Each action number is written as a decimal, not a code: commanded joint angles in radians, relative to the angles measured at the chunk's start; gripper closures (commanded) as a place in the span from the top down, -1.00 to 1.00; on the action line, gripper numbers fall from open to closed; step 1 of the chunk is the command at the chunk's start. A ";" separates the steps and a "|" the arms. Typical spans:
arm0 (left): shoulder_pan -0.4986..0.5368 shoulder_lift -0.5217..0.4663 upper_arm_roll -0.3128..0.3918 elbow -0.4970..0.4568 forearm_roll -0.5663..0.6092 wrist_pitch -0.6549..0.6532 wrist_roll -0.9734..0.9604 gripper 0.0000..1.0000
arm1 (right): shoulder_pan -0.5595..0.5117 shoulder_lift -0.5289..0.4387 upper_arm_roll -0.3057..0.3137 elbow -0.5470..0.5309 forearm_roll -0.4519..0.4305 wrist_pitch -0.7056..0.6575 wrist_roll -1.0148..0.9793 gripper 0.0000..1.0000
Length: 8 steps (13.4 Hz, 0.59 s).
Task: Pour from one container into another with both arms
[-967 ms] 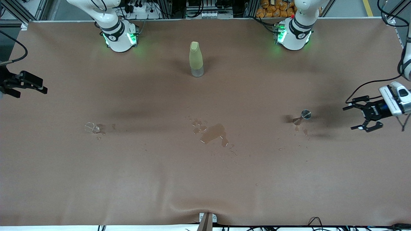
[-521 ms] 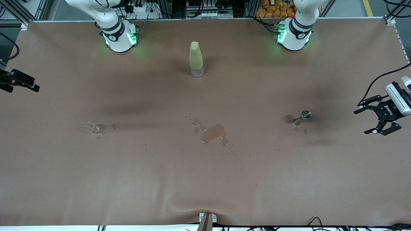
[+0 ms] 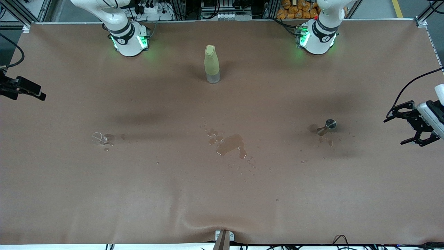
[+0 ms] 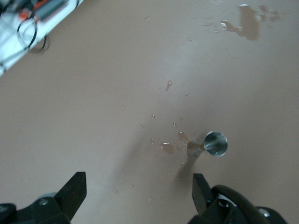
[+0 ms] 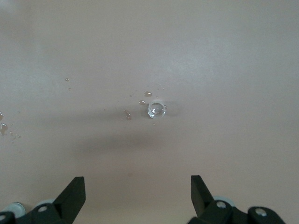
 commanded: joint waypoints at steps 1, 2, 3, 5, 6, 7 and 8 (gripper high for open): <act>-0.004 -0.002 -0.052 0.035 0.116 0.006 -0.447 1.00 | -0.009 0.000 0.005 0.010 -0.036 -0.004 0.025 1.00; -0.002 0.001 -0.070 0.044 0.153 0.006 -0.590 1.00 | -0.009 0.002 0.005 0.007 -0.036 -0.004 0.023 1.00; -0.004 0.002 -0.087 0.048 0.202 0.006 -0.682 1.00 | -0.003 0.008 0.005 0.010 -0.036 -0.003 0.026 1.00; -0.005 0.009 -0.112 0.067 0.311 0.006 -0.734 1.00 | -0.003 0.012 0.003 0.012 -0.039 0.003 0.028 1.00; -0.013 0.013 -0.116 0.070 0.346 0.006 -0.793 1.00 | -0.003 0.015 0.005 0.012 -0.038 0.003 0.026 1.00; -0.014 0.013 -0.118 0.072 0.383 0.004 -0.838 1.00 | 0.001 0.020 0.005 0.012 -0.036 -0.003 0.025 1.00; -0.018 0.010 -0.120 0.072 0.395 -0.003 -0.897 1.00 | 0.006 0.022 0.006 0.009 -0.036 -0.003 0.028 1.00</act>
